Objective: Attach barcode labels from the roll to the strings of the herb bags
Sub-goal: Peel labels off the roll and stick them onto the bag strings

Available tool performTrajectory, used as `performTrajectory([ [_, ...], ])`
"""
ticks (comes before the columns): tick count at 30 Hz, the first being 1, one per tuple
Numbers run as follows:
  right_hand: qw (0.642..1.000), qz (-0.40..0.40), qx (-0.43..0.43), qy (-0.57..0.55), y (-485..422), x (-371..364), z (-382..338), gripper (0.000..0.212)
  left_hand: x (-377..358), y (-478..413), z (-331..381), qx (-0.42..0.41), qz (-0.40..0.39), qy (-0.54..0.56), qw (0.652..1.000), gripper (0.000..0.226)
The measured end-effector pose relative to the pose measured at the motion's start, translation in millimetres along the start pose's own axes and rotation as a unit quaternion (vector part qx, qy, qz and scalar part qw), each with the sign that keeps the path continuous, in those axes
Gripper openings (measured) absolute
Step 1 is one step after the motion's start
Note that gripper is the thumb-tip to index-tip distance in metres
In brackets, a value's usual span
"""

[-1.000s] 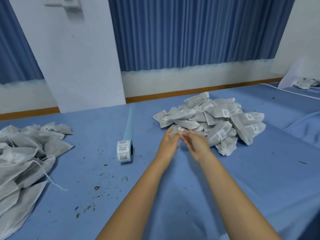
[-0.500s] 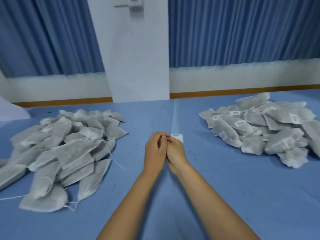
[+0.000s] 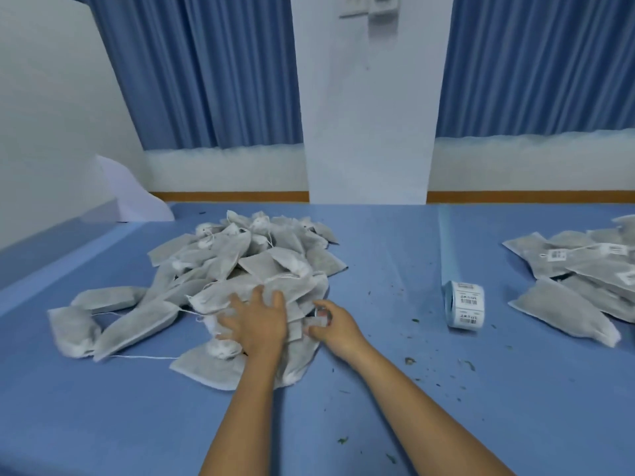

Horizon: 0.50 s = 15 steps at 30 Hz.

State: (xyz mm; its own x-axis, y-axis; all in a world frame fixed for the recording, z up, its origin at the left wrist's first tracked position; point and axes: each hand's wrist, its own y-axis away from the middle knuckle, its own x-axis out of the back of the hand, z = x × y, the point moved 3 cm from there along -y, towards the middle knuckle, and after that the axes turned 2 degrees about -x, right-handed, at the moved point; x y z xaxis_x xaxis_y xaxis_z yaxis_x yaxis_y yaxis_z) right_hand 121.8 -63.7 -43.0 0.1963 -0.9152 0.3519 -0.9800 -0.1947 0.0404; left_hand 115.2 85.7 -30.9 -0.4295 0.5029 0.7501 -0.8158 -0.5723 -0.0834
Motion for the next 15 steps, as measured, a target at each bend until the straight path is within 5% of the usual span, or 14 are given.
performTrajectory([
  [5,0.992,0.113,-0.004,0.057,-2,29,9,0.011,-32,17,42,-0.043,-0.040,0.025,0.998,0.045],
  [10,0.982,0.157,-0.028,0.100,-2,65,26,0.021,-52,33,73,-0.128,-0.126,0.028,0.983,0.045],
  [13,0.975,0.196,-0.028,0.103,-2,79,30,0.026,-34,36,61,-0.110,-0.036,-0.044,0.992,0.049],
  [15,0.966,0.231,-0.007,0.114,-1,85,30,0.026,-16,42,32,-0.021,0.030,-0.114,0.993,0.055],
])
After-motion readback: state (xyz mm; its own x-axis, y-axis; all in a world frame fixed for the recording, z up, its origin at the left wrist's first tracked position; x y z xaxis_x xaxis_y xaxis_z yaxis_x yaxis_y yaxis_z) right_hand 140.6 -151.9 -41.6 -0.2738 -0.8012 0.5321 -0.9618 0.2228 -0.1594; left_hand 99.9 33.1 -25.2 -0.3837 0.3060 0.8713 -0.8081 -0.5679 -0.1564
